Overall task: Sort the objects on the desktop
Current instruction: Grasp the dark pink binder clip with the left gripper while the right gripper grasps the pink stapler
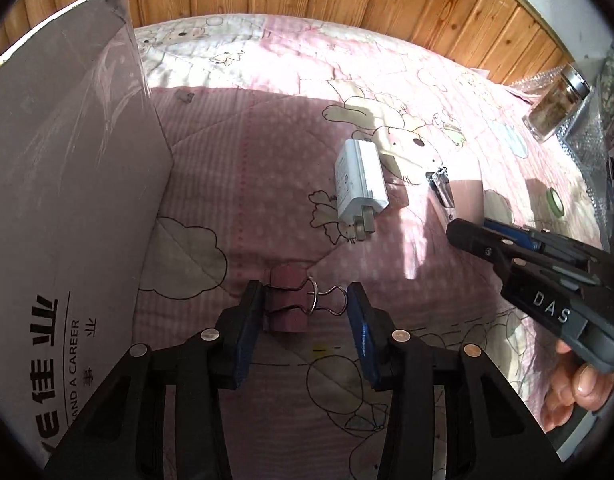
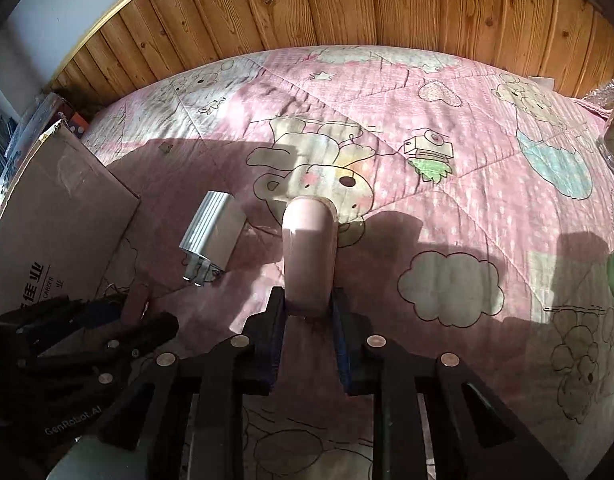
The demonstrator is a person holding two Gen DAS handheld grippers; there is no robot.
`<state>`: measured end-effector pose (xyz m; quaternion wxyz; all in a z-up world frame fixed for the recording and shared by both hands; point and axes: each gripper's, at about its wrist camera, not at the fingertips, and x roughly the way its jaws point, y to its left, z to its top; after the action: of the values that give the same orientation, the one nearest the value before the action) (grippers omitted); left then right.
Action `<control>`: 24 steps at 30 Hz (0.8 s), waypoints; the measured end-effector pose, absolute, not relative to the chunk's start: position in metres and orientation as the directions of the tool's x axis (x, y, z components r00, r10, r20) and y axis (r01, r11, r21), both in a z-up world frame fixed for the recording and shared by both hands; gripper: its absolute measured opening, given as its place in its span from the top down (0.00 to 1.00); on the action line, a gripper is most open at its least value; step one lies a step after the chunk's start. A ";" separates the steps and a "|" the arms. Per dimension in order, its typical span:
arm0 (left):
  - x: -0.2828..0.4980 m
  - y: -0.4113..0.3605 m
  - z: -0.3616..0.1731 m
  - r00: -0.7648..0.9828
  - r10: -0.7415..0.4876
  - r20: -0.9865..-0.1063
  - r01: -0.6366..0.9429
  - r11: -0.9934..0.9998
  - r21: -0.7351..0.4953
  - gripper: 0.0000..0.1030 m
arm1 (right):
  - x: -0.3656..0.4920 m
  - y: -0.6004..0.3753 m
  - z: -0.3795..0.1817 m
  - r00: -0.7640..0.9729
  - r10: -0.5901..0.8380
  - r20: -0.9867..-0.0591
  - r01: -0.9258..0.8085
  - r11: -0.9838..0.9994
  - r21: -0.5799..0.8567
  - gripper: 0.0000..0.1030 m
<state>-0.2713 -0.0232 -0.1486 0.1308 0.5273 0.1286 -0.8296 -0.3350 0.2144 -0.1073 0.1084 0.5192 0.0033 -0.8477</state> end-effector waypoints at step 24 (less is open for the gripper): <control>-0.246 -0.016 -0.139 -0.470 -0.072 -0.880 0.339 -0.935 -0.105 0.58 | -0.314 0.222 -0.108 -0.465 -0.242 -0.851 0.172 -0.968 0.182 0.76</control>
<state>-0.2458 -0.0157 -0.1386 0.1211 0.5001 0.1334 -0.8470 -0.3143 0.2218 -0.1084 0.1209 0.5026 -0.0351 -0.8553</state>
